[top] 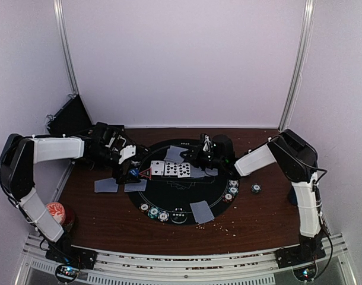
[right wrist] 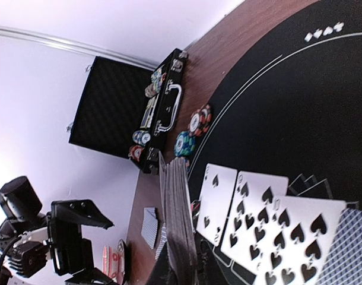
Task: Distribute texas hold em gaming equipment
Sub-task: Pass from the left arm to the right, then place the face-down deck piles on the poker table mat.
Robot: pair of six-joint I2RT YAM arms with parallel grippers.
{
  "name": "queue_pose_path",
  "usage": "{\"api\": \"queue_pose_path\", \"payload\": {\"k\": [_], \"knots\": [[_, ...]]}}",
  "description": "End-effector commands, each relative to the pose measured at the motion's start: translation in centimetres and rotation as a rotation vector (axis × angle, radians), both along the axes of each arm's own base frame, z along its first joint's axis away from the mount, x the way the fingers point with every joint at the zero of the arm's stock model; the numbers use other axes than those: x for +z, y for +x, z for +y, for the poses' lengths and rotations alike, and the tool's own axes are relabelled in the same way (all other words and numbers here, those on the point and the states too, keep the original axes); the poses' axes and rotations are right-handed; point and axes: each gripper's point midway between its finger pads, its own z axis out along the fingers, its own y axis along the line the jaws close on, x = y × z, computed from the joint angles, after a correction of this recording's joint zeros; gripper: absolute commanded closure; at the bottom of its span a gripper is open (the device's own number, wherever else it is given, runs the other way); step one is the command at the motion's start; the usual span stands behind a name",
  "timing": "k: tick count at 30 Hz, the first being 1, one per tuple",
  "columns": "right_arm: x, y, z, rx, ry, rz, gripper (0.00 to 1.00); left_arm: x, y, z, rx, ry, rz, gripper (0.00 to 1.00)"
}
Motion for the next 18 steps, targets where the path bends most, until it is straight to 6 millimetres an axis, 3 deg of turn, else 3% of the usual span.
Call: {"api": "queue_pose_path", "payload": {"k": [1, 11, 18], "knots": [[2.1, 3.1, -1.2, -0.069, -0.023, -0.048, 1.00, 0.4, 1.0, 0.0, 0.032, -0.019, -0.013, 0.02], [-1.4, 10.2, -4.5, -0.176, -0.114, 0.007, 1.00, 0.5, 1.0, 0.1, 0.032, -0.024, -0.017, 0.02], [-3.4, 13.4, -4.4, -0.189, -0.178, 0.030, 1.00, 0.4, 1.0, 0.1, 0.034, -0.022, -0.013, 0.02]]}}
